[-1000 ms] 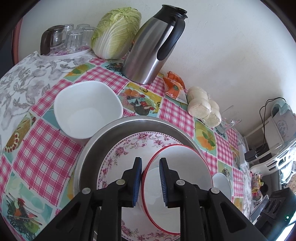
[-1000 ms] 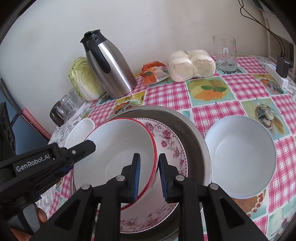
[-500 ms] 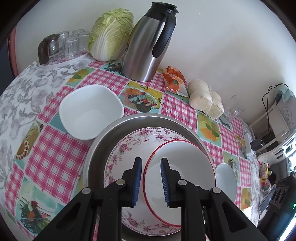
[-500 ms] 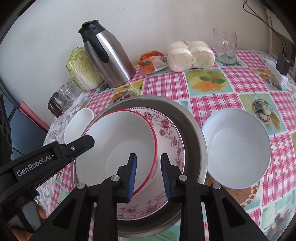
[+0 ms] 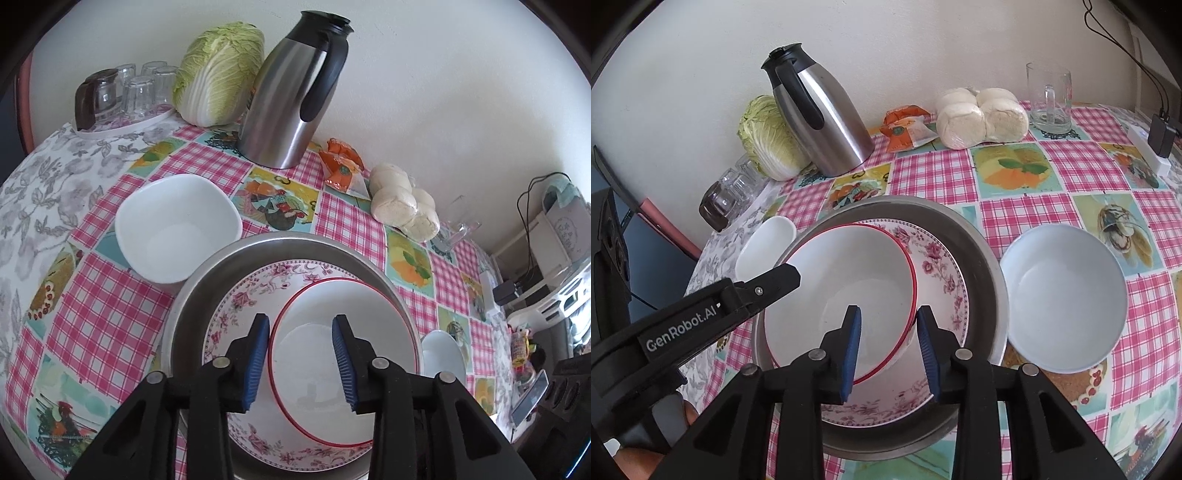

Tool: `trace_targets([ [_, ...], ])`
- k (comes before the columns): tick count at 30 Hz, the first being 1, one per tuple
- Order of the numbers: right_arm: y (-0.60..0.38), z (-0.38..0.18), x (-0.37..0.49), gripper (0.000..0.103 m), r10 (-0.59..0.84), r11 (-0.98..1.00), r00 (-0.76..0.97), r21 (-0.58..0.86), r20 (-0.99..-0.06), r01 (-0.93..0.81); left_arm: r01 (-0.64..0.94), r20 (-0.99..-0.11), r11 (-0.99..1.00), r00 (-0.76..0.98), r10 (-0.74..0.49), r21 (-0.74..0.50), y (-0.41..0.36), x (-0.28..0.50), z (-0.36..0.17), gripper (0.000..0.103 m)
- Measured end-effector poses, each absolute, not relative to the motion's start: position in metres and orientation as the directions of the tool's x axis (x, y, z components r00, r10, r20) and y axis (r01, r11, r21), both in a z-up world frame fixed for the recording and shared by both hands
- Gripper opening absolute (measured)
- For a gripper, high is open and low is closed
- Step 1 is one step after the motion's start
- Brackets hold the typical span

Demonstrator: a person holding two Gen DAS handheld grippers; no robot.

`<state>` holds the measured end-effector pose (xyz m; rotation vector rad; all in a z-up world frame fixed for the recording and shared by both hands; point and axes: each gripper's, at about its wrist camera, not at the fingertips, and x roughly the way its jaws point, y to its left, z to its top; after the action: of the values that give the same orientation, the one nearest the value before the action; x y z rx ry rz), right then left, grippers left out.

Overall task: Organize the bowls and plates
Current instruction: 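Lower the red-rimmed bowl onto the floral plate in the basin, then open both grippers to release the red-rimmed bowl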

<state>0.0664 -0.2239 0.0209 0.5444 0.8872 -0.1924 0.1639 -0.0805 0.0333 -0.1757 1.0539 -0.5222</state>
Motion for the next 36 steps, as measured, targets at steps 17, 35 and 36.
trace_targets([
  [17,-0.233,0.014,0.070,0.035,0.109,0.798,0.741,0.503,-0.662,0.332,0.294,-0.738,0.847,0.416,-0.531,-0.444,-0.070,0.172,0.030,0.041],
  [35,-0.241,0.029,0.061,0.047,0.035,0.818,0.685,0.414,-0.728,0.399,0.268,-0.773,0.905,0.474,-0.421,-0.329,-0.061,0.165,0.049,0.077],
  [36,-0.243,0.031,0.059,0.049,0.024,0.819,0.684,0.407,-0.729,0.405,0.264,-0.774,0.909,0.478,-0.415,-0.324,-0.061,0.165,0.050,0.079],
])
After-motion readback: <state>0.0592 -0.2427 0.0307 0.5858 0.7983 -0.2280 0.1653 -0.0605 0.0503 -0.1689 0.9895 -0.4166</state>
